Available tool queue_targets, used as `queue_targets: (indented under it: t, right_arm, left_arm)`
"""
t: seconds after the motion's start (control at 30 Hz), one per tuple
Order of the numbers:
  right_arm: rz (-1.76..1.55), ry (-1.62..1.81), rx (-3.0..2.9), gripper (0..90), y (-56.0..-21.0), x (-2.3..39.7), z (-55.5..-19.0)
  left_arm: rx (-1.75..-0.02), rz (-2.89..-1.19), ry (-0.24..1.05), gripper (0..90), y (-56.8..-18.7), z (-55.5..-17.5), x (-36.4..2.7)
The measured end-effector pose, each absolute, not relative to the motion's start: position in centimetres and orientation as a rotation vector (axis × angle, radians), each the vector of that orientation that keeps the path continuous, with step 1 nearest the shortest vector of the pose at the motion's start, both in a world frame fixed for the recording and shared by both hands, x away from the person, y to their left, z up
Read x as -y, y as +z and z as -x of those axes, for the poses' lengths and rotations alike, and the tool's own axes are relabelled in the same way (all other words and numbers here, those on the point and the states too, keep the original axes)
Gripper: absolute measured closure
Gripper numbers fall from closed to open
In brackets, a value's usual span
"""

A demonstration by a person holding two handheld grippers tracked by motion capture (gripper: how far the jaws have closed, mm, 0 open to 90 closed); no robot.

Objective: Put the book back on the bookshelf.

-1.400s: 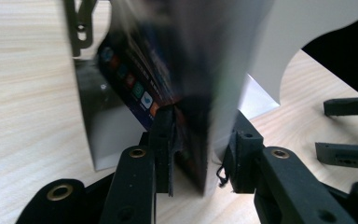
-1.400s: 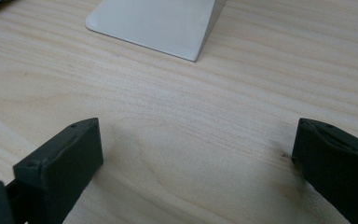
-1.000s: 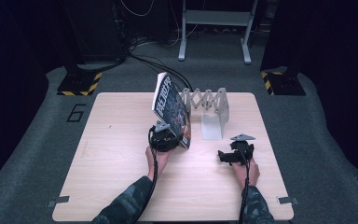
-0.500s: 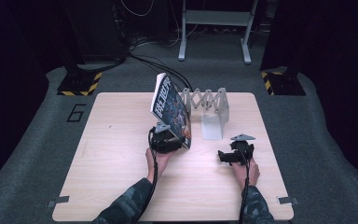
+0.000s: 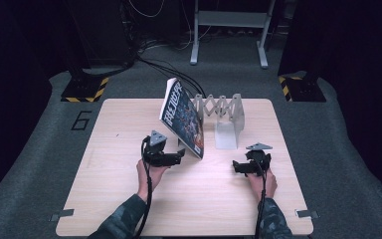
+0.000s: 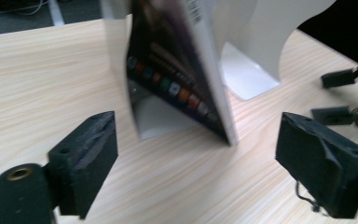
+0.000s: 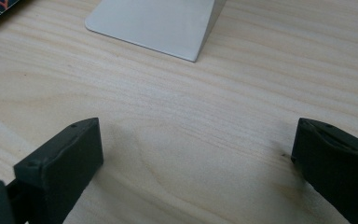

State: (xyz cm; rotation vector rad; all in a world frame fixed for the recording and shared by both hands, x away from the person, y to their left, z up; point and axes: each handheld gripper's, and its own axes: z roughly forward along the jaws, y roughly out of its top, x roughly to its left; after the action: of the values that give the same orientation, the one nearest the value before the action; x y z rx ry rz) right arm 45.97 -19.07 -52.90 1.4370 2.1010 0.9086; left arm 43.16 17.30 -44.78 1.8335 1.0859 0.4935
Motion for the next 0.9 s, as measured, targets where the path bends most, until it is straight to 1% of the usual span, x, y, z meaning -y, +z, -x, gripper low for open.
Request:
queue_targets:
  t: [0.13,0.17,0.5,0.67,0.9]
  right_arm:
    - [-1.437,0.908,-2.101,1.4,-52.9,19.1,-46.0]
    - [-1.438,0.910,-2.101,1.5,-52.9,19.1,-46.0]
    - [-1.437,0.911,-2.101,1.5,-52.9,19.1,-46.0]
    - [-1.437,0.910,-2.101,1.5,-52.9,19.1,-46.0]
    - [-1.437,0.911,-2.101,1.5,-52.9,19.1,-46.0]
  left_arm:
    - [-1.111,-1.832,0.525,8.8,-44.9,-42.5,-18.9]
    - [-1.130,-1.814,0.519,7.6,-45.0,-42.4,-19.1]
    - [-1.184,-1.857,0.529,2.2,-46.1,-41.1,-21.7]
    - [-1.204,-1.903,0.534,1.1,-47.1,-40.4,-23.0]
    - [-1.254,-1.907,0.543,0.4,-48.5,-39.3,-24.6]
